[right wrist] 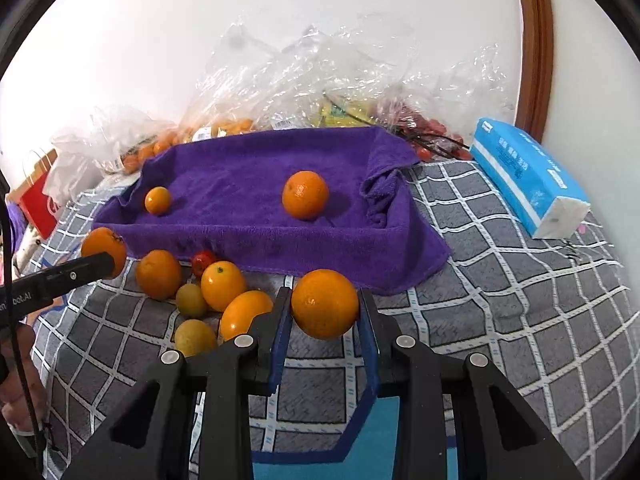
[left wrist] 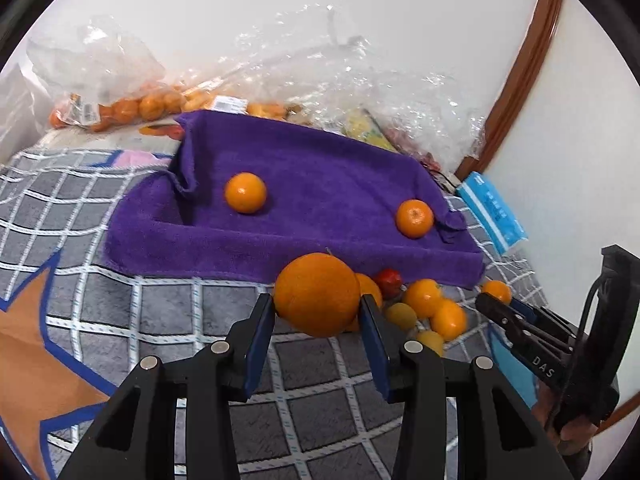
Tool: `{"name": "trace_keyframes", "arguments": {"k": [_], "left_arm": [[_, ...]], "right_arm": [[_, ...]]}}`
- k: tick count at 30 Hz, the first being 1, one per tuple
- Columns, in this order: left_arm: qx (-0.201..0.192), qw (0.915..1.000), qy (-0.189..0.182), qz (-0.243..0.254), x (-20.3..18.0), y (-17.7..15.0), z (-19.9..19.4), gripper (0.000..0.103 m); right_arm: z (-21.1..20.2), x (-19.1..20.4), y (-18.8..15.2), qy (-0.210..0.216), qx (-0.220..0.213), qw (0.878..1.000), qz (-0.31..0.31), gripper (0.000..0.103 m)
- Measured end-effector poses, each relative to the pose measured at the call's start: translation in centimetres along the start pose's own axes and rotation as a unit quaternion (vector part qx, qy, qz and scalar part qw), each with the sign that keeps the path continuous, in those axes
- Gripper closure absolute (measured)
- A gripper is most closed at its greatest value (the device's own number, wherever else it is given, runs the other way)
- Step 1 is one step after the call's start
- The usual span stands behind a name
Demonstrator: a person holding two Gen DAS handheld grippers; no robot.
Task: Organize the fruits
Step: 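Close the left tool on the large mandarin while the right tool lifts its orange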
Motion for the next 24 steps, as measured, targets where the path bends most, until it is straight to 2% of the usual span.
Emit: {"name": "trace_keyframes", "arguments": {"k": [4, 12, 24], "left_arm": [[0.017, 0.9993, -0.033, -0.003, -0.5, -0.2, 0.3, 0.062], [0.030, 0.9972, -0.067, 0.005, -1.5, -0.6, 0.3, 0.062], [0.045, 0.9954, -0.084, -0.004, -2.0, -0.4, 0.0, 0.062]], "right_arm": [[-1.2, -0.3, 0.6, -0.003, -0.007, 1.000, 0.005, 0.071], [-2.8, -0.8, 2.4, -0.006, -0.017, 1.000, 0.023, 0.071], [-3.5, -0.7, 5.6, -0.015, -0.028, 0.999, 0.031, 0.071]]}}
Point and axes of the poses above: each gripper's, at about its wrist camera, not at the fingertips, and z roughly the way its jaws point, x to its left, y to its top, the point moved 3 cm from there along z, roughly the way its jaws point, and after that the axes turned 11 degrees about -y, right-handed, at the moved point
